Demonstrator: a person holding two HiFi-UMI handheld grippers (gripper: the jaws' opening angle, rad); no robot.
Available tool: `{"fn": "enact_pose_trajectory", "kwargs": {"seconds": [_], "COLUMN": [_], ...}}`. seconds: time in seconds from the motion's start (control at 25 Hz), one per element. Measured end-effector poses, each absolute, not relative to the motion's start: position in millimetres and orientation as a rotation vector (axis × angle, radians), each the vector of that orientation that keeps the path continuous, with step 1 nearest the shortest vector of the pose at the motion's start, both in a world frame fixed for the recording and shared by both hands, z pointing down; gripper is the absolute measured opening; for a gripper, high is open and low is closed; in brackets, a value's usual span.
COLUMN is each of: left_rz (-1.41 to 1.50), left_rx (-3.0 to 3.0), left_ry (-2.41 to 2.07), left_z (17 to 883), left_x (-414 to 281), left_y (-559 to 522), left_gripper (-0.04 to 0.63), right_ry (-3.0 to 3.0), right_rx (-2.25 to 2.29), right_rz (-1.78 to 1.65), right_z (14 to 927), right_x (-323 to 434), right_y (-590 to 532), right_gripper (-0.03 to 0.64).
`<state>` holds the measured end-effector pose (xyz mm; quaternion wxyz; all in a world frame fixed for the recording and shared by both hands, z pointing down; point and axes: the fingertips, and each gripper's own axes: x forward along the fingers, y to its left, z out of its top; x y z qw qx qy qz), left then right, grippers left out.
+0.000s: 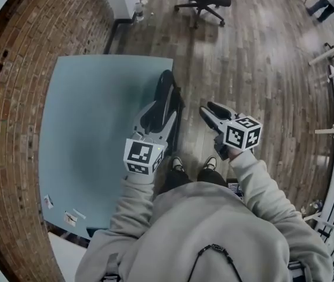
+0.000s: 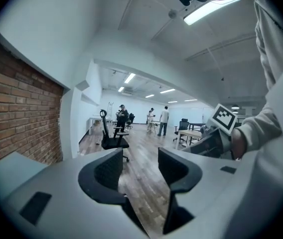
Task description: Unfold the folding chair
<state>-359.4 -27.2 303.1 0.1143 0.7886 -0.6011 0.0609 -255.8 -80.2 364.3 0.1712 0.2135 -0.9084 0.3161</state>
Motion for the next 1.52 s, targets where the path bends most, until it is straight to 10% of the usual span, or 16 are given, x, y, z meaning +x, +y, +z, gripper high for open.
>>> {"fn": "enact_pose_trajectory", "kwargs": {"seconds": [0.32,0.72,0.96,1.52], "left_rz": [0.394,0.476,0.492,0.550], "left_rx": [1.996,1.812,1.696,1.643], "left_ry": [-1.607,-1.325,-1.350,-1.416], "left_z": [428.8,507.4,517.7,521.0], "left_x": [-394.8,-370.7,-391.2,-372.8], "left_y": [-27.6,-9.3,-7.6,-12.7], "left_gripper": [0.328,0.330,0.120,0.084], "right_ry": [-2.121,-1.887,-1.755,-1.779], "right_rx": [0.465,0.509,0.583,0.412], "right_rz": [1.185,1.197,1.403,1.516], "right_z": [557.9,703.4,751.3,749.0], "right_x": [-300.4,-350.1,-370.7,-285.4], "right_y": [-33.7,-42.5,-33.7,-51.9], "right_gripper": [0.198,0.229,0.221,0.127]}}
